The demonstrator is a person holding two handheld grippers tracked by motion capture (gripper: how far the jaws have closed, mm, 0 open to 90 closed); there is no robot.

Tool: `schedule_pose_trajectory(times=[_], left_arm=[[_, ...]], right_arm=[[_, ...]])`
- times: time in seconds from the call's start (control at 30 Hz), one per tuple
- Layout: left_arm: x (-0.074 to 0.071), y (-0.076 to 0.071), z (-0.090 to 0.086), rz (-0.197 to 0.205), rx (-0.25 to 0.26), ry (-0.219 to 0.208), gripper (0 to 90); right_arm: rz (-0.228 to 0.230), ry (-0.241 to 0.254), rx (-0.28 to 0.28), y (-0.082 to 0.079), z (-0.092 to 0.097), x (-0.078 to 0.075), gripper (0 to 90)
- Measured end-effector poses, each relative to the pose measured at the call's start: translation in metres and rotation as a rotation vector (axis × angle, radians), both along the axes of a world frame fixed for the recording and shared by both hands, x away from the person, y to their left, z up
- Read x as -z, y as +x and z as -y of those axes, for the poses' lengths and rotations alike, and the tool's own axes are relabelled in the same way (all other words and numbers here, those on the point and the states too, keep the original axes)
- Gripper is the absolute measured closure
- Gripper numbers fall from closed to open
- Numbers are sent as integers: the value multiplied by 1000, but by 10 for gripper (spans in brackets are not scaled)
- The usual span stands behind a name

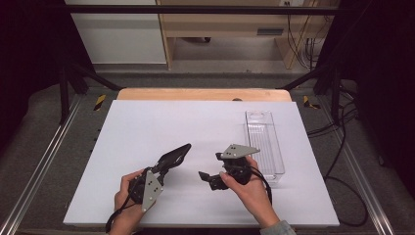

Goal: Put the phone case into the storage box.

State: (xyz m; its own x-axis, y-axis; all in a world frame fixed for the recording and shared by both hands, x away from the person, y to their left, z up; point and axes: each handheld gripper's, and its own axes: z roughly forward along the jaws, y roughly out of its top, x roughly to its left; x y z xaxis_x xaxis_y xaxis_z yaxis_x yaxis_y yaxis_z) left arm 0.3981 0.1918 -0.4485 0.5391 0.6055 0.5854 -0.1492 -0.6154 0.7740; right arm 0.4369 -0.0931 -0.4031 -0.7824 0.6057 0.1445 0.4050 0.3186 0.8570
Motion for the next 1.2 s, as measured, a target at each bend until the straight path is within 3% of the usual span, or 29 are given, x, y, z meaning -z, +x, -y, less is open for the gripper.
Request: schedule_pose_trajectory(times=[0.13,0.4,0.73,0.9,1.2], left_arm=[[-7,-5,-2,-10,4,-60,804],[-9,-2,-7,-47,3,-132,804],[-7,2,-15,-95,-3,-215,804],[-5,5,-19,-147,2,-296,805],[-6,4,-18,-152,6,-311,805]], right_arm=[[24,5,12,-4,-3,5,137],[84,40,33,-7,-6,14,137],[82,58,58,-6,-8,24,125],[85,54,65,-7,-10,27,109],[140,63,147,-6,-8,30,93]])
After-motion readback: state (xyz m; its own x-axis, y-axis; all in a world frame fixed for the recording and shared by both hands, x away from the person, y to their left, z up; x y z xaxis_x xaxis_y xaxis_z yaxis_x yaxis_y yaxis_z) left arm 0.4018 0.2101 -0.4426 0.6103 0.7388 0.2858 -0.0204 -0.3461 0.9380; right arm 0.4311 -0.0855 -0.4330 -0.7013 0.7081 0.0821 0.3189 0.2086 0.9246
